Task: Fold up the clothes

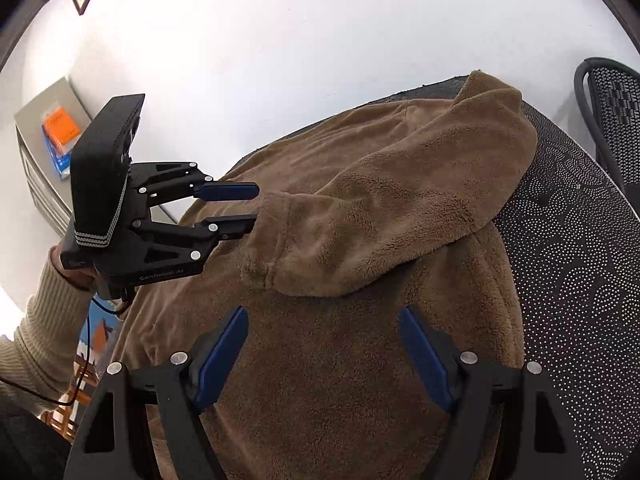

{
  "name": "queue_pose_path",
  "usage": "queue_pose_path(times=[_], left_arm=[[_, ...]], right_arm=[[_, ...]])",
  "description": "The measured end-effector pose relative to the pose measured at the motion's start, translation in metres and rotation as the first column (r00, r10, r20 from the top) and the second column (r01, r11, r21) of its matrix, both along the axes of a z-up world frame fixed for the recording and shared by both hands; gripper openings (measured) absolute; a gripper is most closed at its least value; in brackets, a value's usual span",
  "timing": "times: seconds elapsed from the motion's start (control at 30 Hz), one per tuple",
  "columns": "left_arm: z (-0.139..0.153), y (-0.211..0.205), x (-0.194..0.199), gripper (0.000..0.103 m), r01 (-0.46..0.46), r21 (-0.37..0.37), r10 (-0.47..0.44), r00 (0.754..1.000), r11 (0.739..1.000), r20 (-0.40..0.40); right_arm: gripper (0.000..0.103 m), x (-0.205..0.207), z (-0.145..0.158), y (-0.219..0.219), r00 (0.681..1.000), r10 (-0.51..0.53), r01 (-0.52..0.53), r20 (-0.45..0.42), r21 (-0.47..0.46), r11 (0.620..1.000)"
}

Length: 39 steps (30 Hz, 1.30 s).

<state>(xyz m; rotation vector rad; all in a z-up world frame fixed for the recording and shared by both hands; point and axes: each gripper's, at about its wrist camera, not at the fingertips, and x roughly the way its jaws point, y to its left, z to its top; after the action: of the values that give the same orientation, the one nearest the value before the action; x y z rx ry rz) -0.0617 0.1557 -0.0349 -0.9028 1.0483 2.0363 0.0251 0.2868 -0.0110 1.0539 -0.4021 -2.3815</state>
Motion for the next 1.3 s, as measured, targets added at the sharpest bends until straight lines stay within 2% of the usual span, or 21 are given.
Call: queue_pose_path(times=[0.07, 0.2, 0.33, 0.37, 0.4, 0.5, 0.6, 0.63, 0.7, 0.77, 0.9, 0.93, 1.0, 1.07, 1.13, 1.2, 1.27, 1.3], left_arm=[[-0.006, 0.007, 0.006, 0.038, 0.036, -0.037, -0.036, 0.999, 0.999, -0.008], [-0.010, 0.022, 0.015, 0.038, 0.095, -0.061, -0.095, 0.995, 0.994, -0.009], [-0.018, 0.042, 0.016, 0.037, 0.141, -0.096, -0.139, 0.990, 0.985, 0.018], [-0.020, 0.047, 0.017, 0.030, 0.152, -0.105, -0.150, 0.988, 0.983, 0.026], [-0.020, 0.051, 0.013, 0.012, 0.130, -0.096, -0.127, 0.991, 0.987, 0.044], [0.017, 0.039, 0.001, 0.004, 0.032, 0.057, -0.034, 0.999, 0.998, 0.029], [0.056, 0.025, -0.012, 0.001, -0.066, 0.217, 0.062, 0.998, 0.974, 0.025], [0.075, 0.014, -0.016, 0.001, -0.104, 0.282, 0.101, 0.995, 0.954, 0.023], [0.116, -0.011, -0.021, 0.000, -0.166, 0.410, 0.177, 0.984, 0.897, 0.010], [0.154, -0.038, -0.024, 0.000, -0.197, 0.533, 0.238, 0.971, 0.823, -0.010], [0.211, -0.103, -0.018, 0.000, -0.224, 0.700, 0.340, 0.940, 0.678, -0.029], [0.209, -0.105, -0.019, 0.000, -0.216, 0.680, 0.338, 0.940, 0.701, -0.050], [0.201, -0.105, -0.022, 0.000, -0.197, 0.611, 0.320, 0.942, 0.767, -0.099], [0.176, -0.090, -0.021, 0.001, -0.154, 0.508, 0.259, 0.955, 0.847, -0.142], [0.143, -0.068, -0.023, 0.004, -0.107, 0.398, 0.172, 0.977, 0.911, -0.130], [0.114, -0.049, -0.027, 0.004, -0.055, 0.333, 0.089, 0.992, 0.941, -0.087], [0.085, -0.029, -0.032, 0.006, -0.008, 0.279, 0.019, 0.999, 0.960, -0.035], [0.075, -0.022, -0.031, 0.013, -0.004, 0.266, 0.007, 1.000, 0.964, -0.009]], right_arm=[[0.080, 0.000, 0.000, 0.001, 1.000, -0.002, 0.002, -0.001, -0.010, 1.000], [0.081, -0.002, -0.001, 0.001, 1.000, -0.003, 0.003, -0.003, -0.027, 1.000], [0.080, -0.001, -0.002, 0.001, 1.000, -0.003, 0.003, -0.003, -0.031, 1.000], [0.080, -0.001, -0.002, 0.001, 1.000, -0.004, 0.004, -0.003, -0.031, 1.000], [0.080, -0.001, -0.002, 0.002, 1.000, -0.006, 0.006, -0.004, -0.031, 1.000], [0.080, -0.001, -0.002, 0.002, 1.000, -0.011, 0.011, -0.004, -0.031, 0.999], [0.081, -0.002, -0.003, 0.004, 1.000, -0.020, 0.020, 0.005, -0.036, 0.999], [0.080, -0.003, -0.004, 0.004, 1.000, -0.020, 0.020, 0.010, -0.038, 0.999], [0.080, -0.003, -0.005, 0.004, 1.000, -0.017, 0.018, 0.023, -0.036, 0.999], [0.080, -0.004, -0.005, 0.003, 0.999, -0.017, 0.018, 0.031, -0.030, 0.999], [0.080, -0.005, -0.005, 0.001, 0.999, -0.023, 0.024, 0.034, -0.020, 1.000], [0.080, -0.005, -0.005, 0.001, 0.999, -0.024, 0.025, 0.034, -0.018, 1.000], [0.080, -0.006, -0.005, 0.000, 0.999, -0.026, 0.027, 0.035, -0.014, 1.000], [0.080, -0.009, -0.005, -0.001, 0.999, -0.028, 0.029, 0.036, -0.011, 1.000], [0.080, -0.009, -0.005, -0.002, 0.999, -0.028, 0.028, 0.037, -0.004, 1.000], [0.080, -0.009, -0.004, -0.003, 0.999, -0.028, 0.028, 0.037, 0.006, 1.000], [0.080, -0.008, -0.004, -0.005, 0.999, -0.031, 0.031, 0.032, 0.017, 0.999], [0.081, -0.008, -0.004, -0.005, 0.999, -0.034, 0.034, 0.030, 0.021, 0.999]])
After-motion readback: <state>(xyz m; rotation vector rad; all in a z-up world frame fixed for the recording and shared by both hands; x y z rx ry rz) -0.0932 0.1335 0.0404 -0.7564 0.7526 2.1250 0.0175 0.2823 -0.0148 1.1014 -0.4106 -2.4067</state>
